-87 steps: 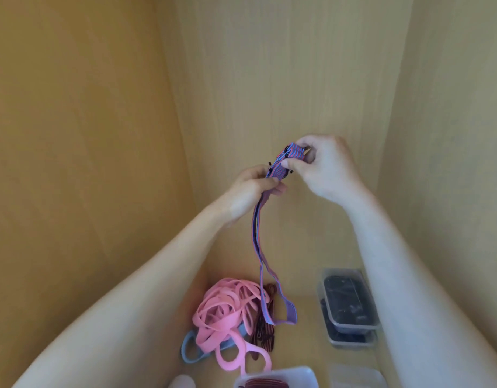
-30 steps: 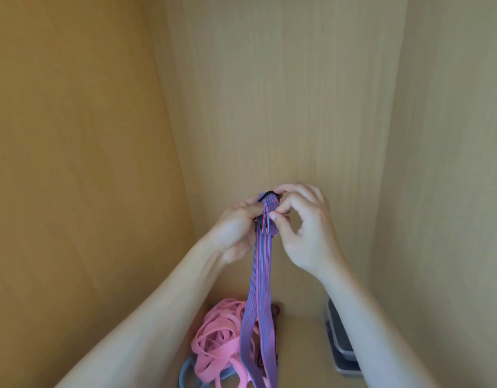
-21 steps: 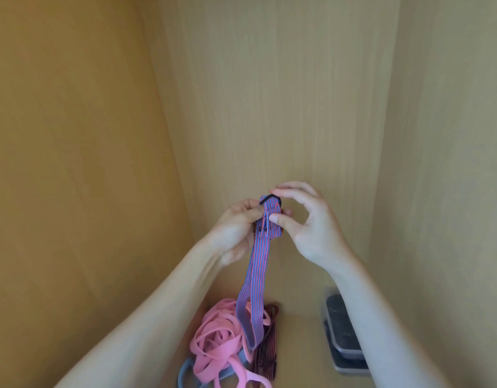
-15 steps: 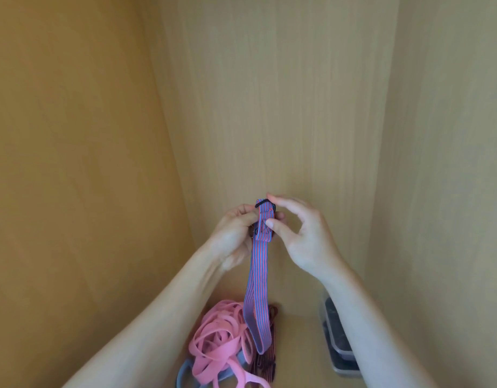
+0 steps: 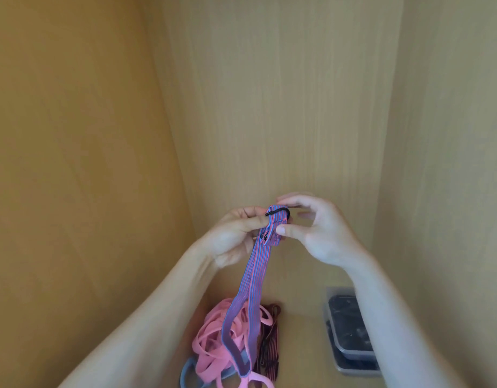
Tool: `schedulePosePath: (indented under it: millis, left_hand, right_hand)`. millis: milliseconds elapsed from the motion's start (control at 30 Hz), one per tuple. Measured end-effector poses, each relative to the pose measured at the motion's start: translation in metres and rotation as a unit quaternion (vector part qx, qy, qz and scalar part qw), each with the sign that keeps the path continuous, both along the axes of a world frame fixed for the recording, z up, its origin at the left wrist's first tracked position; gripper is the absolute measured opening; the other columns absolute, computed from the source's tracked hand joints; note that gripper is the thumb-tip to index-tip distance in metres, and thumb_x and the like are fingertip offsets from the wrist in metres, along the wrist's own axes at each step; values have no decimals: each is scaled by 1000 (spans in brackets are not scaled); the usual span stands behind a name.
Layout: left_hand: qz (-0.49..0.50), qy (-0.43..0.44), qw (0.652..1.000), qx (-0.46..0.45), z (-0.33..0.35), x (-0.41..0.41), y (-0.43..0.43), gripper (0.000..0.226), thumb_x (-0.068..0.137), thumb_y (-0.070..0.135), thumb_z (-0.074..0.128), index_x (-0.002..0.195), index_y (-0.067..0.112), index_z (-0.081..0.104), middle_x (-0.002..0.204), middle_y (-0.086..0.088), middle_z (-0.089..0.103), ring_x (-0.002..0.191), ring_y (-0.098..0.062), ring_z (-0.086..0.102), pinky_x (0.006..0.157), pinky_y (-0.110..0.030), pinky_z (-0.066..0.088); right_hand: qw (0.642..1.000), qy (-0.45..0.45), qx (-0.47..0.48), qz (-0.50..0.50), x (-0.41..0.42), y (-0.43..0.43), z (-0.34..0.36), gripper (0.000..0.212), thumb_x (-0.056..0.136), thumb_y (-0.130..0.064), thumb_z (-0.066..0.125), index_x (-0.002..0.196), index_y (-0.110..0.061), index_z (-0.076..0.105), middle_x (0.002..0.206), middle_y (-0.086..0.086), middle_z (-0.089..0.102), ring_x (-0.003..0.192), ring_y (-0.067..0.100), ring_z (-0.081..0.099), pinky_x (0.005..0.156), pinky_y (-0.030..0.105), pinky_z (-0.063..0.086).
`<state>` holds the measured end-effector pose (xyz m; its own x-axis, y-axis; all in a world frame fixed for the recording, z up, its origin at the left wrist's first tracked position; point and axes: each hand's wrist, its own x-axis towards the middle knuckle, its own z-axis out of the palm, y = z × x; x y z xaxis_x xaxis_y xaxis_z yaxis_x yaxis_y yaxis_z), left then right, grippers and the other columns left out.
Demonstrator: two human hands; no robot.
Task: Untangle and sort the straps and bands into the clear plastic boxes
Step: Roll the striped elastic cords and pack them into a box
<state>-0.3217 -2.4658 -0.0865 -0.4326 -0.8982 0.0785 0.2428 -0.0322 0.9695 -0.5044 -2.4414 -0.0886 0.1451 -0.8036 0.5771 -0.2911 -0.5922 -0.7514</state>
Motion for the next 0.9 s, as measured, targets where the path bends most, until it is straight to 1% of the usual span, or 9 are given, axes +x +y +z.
schedulePosePath:
  millis: [100, 167, 267, 367, 433, 533, 700, 800, 900]
  left_hand:
    - [-25, 25, 999, -7, -3, 0, 1, 31, 81, 0, 63, 110, -12, 65, 117, -31, 61, 85, -32, 67, 93, -48, 55]
    - [-43, 42, 998, -6, -4, 0, 3, 31, 81, -3, 60, 110, -10, 68, 105, -24, 68, 82, -31, 69, 95, -51, 54]
    - [-19, 51, 999, -7, -3, -3, 5, 38, 84, -4, 62, 119, -18, 57, 95, -22, 72, 76, -31, 70, 90, -50, 57]
    - [15, 58, 998, -4, -1, -8, 10, 45, 85, 2, 64, 124, -19, 53, 89, -20, 73, 68, -29, 70, 78, -43, 61]
    - [25, 64, 998, -2, 0, -9, 11, 36, 83, 5, 63, 113, -16, 60, 88, -19, 74, 68, -28, 70, 74, -40, 61]
    - [40, 78, 996, 7, -2, -8, 12, 38, 82, 6, 64, 113, -16, 60, 86, -19, 74, 69, -25, 70, 73, -40, 62]
    - [83, 71, 994, 22, -7, -8, 13, 30, 80, 4, 64, 107, -7, 61, 73, -13, 72, 56, -21, 66, 52, -30, 56]
    - [98, 64, 993, 28, -12, -7, 11, 22, 82, 4, 63, 101, -7, 63, 71, -13, 71, 54, -20, 64, 51, -29, 54]
    - [93, 60, 993, 33, -16, -5, 11, 17, 87, 3, 61, 99, -7, 65, 74, -13, 73, 58, -20, 65, 55, -29, 56]
  right_hand:
    - [999, -36, 16, 10, -4, 1, 1, 42, 68, -9, 84, 94, -38, 69, 109, -8, 71, 106, 10, 66, 101, 41, 49]
    - [996, -74, 40, 24, -6, 0, 0, 35, 63, -15, 82, 89, -36, 71, 99, -11, 75, 100, 12, 68, 98, 42, 51]
    - [992, -101, 59, 46, -8, -3, -1, 43, 71, 5, 82, 93, -30, 70, 89, -11, 75, 88, 2, 68, 87, 30, 55]
    - [990, -100, 68, 68, -8, 0, 2, 47, 77, 17, 73, 97, -25, 68, 92, -6, 73, 79, -3, 67, 75, 16, 53]
    - [990, -100, 68, 76, -5, 2, 2, 47, 79, 16, 72, 98, -27, 69, 94, -6, 73, 80, -2, 67, 75, 16, 52]
    - [989, -100, 72, 77, 0, 3, 0, 48, 80, 16, 71, 99, -28, 68, 96, -6, 72, 83, -3, 66, 76, 17, 54]
    - [993, -71, 68, 58, 6, 0, -7, 51, 79, 11, 76, 99, -36, 68, 94, -13, 74, 87, 1, 68, 87, 23, 54]
    - [996, -58, 60, 35, 12, -1, -12, 53, 79, 9, 76, 96, -41, 69, 91, -20, 75, 89, 3, 67, 91, 29, 53]
    - [996, -59, 57, 17, 15, -2, -14, 53, 78, 8, 77, 93, -42, 67, 95, -16, 73, 88, 0, 66, 83, 28, 53]
